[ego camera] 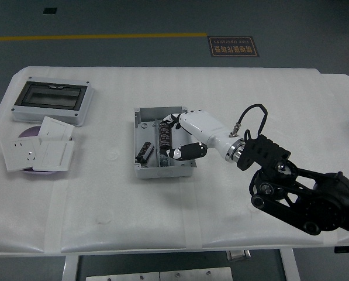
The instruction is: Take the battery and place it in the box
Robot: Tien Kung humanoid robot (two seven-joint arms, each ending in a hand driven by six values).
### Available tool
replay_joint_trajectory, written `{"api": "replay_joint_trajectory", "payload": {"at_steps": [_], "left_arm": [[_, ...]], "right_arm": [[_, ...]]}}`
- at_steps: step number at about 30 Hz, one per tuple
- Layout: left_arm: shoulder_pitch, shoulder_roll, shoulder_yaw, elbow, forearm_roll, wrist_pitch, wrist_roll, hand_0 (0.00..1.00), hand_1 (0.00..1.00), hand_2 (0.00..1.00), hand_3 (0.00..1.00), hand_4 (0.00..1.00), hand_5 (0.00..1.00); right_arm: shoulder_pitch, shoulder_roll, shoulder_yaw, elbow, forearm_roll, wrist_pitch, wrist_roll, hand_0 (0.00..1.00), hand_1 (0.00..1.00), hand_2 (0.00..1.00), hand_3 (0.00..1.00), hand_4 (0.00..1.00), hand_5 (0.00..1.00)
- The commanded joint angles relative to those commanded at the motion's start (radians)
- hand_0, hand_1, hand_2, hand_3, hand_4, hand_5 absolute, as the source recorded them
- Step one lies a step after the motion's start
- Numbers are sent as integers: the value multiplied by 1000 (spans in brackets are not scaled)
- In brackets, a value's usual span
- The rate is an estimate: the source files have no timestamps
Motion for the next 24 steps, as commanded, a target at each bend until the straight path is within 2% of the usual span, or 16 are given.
{"api": "replay_joint_trajectory", "payload": {"at_steps": [4,5,14,16,17,24], "left_arm": [[0,0,11,0,-10,2,-3,729,683,474,498,389,2],[0,0,14,0,-17,3,-3,729,684,477,503,395,2],[0,1,16,0,-35,4,-1,729,685,478,503,397,2],[0,0,20,0,-40,4,-2,729,685,478,503,397,2],[1,0,22,0,-43,4,-2,729,685,477,502,397,2],[4,0,26,0,-51,5,-2,730,686,477,502,397,2]], "right_arm": [[-1,2,-3,-27,3,-1,3,941,867,928,998,939,528],[-1,1,-3,-33,6,2,4,998,919,974,998,980,569],[-12,-20,40,-52,29,17,10,998,908,945,998,982,575],[-18,-35,72,-48,40,18,12,998,908,945,998,982,575],[-21,-47,93,-46,46,19,13,993,866,902,998,982,581],[-58,-122,245,-42,86,25,23,972,843,879,998,981,583]]}}
